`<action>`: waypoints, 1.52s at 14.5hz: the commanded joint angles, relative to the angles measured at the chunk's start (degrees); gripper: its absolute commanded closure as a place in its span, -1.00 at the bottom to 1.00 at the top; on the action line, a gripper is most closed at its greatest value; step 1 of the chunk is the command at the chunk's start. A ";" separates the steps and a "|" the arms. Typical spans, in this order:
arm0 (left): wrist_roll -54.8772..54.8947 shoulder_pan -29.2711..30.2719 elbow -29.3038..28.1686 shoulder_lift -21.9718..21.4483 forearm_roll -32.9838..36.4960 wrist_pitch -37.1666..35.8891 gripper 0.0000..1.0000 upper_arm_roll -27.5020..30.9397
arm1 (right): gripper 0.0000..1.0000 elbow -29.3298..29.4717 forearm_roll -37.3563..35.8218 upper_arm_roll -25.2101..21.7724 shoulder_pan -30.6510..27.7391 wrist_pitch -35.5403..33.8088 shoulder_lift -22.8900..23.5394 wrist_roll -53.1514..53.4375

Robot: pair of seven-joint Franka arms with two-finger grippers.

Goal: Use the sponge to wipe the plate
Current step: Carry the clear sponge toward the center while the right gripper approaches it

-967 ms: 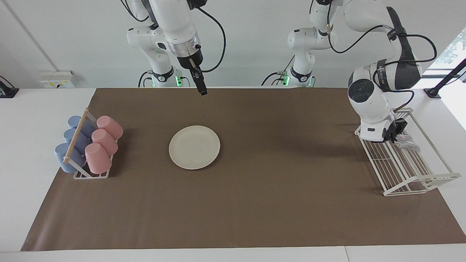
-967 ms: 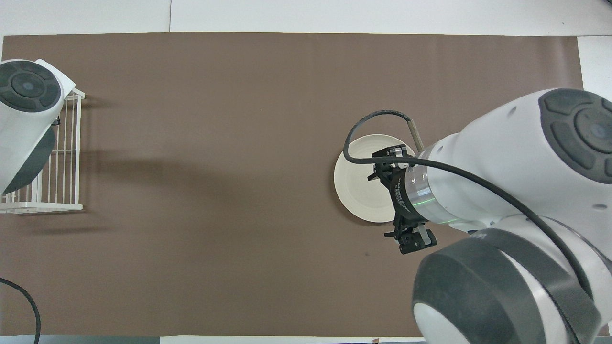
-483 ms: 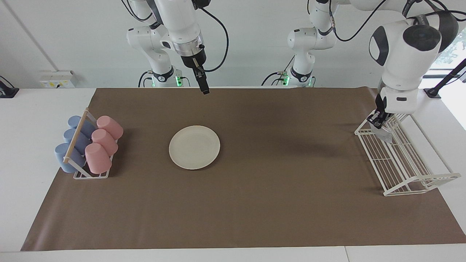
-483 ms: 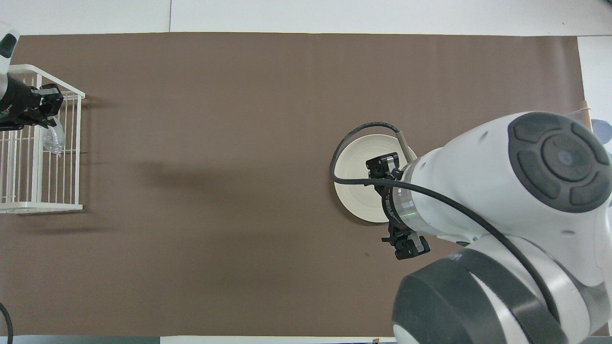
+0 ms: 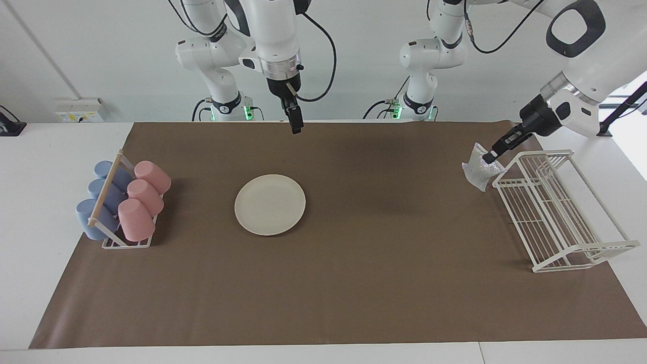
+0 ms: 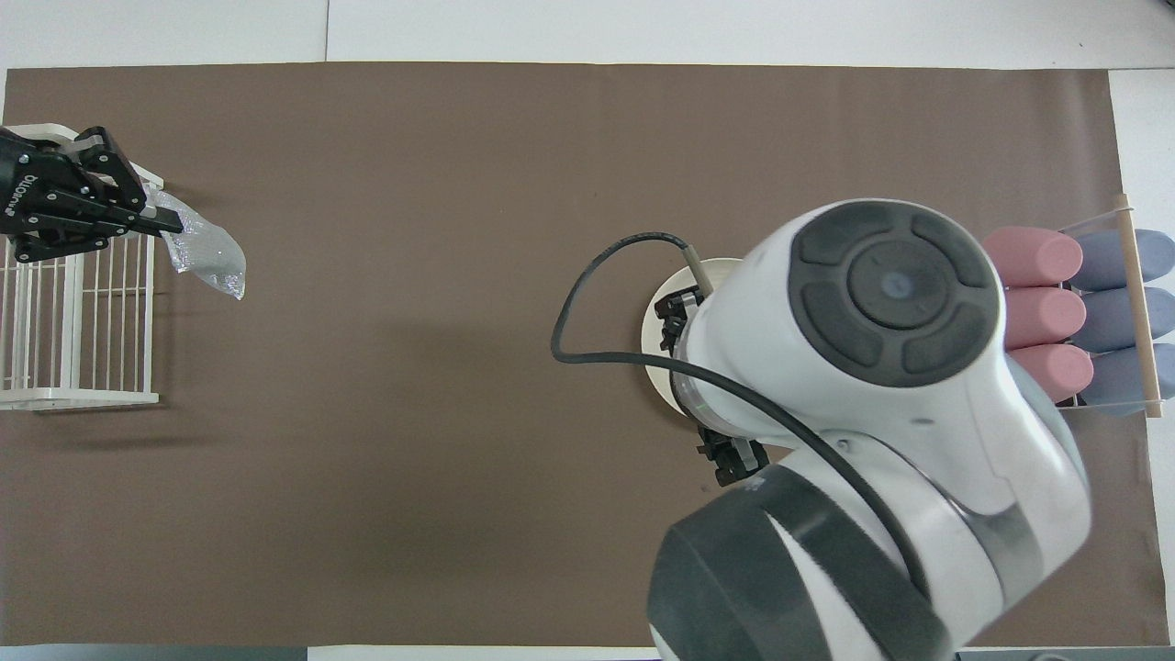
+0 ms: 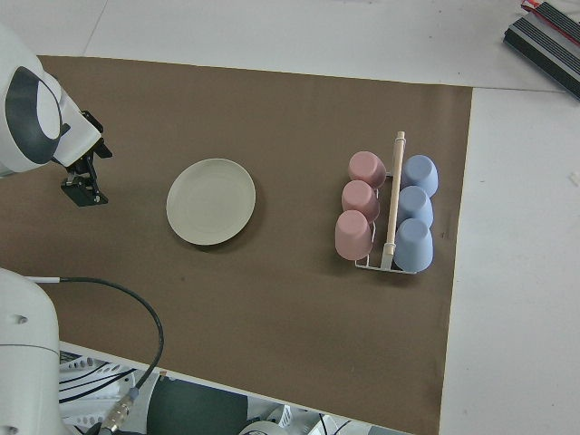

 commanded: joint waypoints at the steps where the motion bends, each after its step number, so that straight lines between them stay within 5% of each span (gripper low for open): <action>1: 5.47 1.45 -6.56 -4.22 -10.41 -0.84 1.00 0.05 | -1.00 18.07 -3.42 0.20 4.11 -5.24 13.94 8.81; 8: 18.48 1.98 -29.14 -15.03 -29.94 5.40 1.00 0.05 | -1.00 15.47 -4.83 0.37 8.77 -2.43 13.00 14.11; 16: 44.85 1.45 -44.36 -15.31 -44.27 0.22 1.00 -0.13 | -1.00 12.32 -3.87 0.64 11.50 2.74 11.51 19.38; 22: 47.16 -1.01 -47.98 -15.40 -53.67 -2.50 1.00 -0.13 | -1.00 4.14 -3.60 0.64 12.12 16.44 8.60 23.50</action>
